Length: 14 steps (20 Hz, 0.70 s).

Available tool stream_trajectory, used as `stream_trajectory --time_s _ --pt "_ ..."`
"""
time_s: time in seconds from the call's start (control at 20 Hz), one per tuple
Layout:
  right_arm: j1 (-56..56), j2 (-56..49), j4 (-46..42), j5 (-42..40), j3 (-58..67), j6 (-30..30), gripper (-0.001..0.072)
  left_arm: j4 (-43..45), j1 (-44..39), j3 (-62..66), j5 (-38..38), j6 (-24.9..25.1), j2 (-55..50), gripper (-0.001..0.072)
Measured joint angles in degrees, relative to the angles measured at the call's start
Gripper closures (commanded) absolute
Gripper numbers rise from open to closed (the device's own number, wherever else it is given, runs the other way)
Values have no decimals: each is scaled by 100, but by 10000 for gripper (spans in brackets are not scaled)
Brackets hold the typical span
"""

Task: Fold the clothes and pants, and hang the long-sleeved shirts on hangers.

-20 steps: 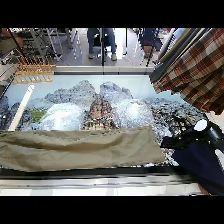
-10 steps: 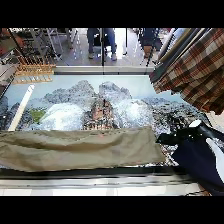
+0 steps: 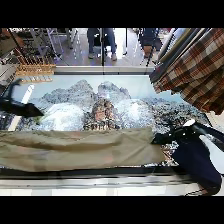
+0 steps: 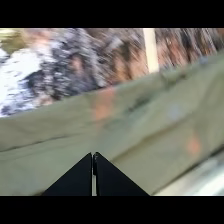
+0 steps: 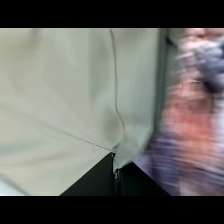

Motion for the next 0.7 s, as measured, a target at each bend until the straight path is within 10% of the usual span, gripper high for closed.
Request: stream_trajectory --time_s 0.35,0.7 --pt "-372 1676 -1853 -28 1237 1674 698 -26 -2553 -1270 221 824 -48 690" --pt "1333 2490 -1198 564 1823 2623 698 328 -3600 -2256 1329 820 -544 690"
